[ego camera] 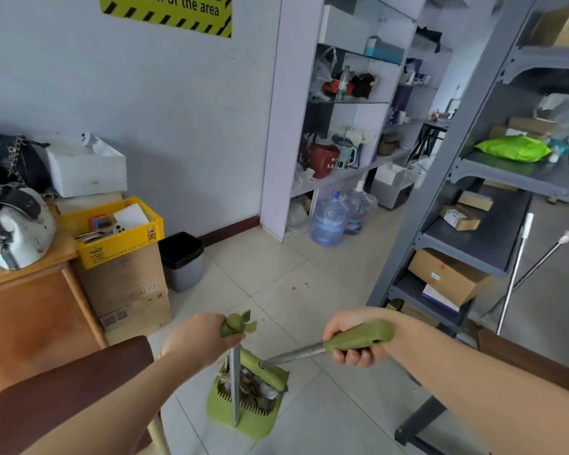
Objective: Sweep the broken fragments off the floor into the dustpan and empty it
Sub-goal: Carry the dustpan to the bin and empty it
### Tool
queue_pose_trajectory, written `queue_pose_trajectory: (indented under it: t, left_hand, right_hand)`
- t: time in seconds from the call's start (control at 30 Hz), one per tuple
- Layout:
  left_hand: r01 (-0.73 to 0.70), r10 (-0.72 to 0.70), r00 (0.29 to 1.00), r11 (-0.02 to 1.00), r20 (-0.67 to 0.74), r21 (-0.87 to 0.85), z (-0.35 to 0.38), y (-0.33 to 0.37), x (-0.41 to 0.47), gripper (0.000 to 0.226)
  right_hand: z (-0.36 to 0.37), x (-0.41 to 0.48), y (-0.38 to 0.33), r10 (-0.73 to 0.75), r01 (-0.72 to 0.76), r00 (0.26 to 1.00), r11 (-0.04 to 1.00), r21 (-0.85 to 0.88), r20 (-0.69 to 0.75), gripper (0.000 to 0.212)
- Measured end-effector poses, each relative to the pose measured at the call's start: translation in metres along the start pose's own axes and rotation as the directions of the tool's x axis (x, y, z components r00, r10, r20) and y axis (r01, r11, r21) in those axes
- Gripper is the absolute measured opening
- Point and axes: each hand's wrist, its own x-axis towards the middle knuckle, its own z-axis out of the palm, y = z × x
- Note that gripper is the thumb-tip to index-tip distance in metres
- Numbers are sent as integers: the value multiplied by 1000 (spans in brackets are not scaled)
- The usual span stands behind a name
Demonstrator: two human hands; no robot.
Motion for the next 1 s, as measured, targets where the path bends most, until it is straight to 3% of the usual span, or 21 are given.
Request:
queue_pose_trajectory:
  t: [0.6,1.0]
  left_hand:
    - [67,-66,997,997,-39,27,-38,-22,216,38]
    - [201,-198,977,979,-83,31,-65,-12,332,37]
  right_hand:
    - [-130,95,-174,-59,58,998,997,-52,-19,27]
    - [-227,154,-267,-78,81,997,983,-165,27,29]
